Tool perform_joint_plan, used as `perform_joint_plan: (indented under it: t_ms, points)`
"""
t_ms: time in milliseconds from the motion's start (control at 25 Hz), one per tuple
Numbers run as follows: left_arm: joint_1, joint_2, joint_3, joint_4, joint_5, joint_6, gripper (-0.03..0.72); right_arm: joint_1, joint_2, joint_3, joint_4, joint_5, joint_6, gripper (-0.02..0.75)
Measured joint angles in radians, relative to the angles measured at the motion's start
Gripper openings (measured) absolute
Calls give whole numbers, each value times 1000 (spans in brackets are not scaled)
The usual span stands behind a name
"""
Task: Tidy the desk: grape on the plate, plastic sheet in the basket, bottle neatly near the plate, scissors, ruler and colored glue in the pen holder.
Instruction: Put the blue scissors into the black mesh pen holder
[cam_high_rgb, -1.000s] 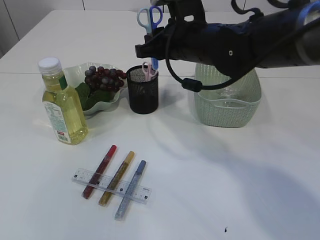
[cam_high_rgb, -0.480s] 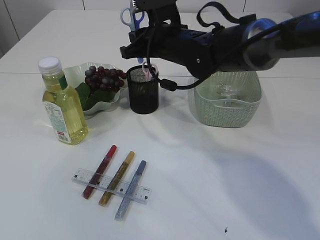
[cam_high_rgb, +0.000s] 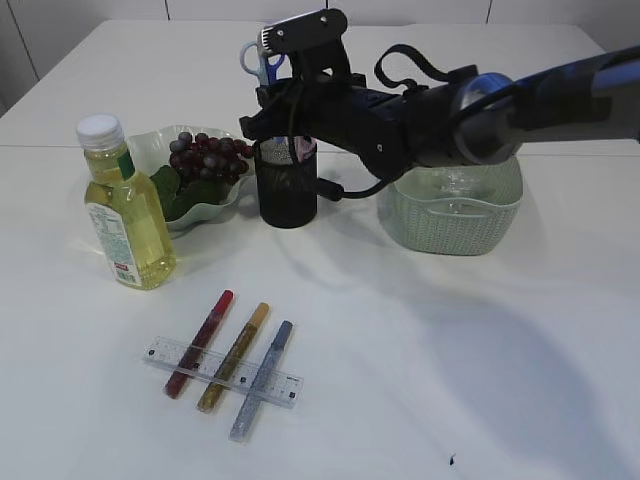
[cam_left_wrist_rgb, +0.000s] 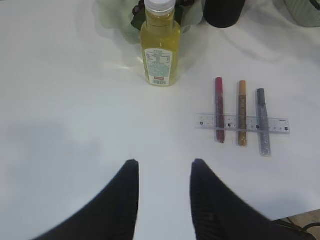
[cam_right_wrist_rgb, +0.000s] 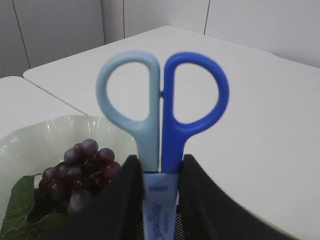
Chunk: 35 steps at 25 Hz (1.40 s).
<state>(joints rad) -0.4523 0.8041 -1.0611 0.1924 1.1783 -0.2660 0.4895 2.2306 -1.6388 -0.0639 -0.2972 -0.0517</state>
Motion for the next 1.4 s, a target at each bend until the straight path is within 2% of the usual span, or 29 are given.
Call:
perform_joint_plan:
  t_ms: [1080,1400]
  points:
    - [0,0,0,16,0,0,253,-8,33,-2,0,1,-2,216]
    - [0,0,0,7,-2,0,253,-8,33,-2,0,17,-2,241]
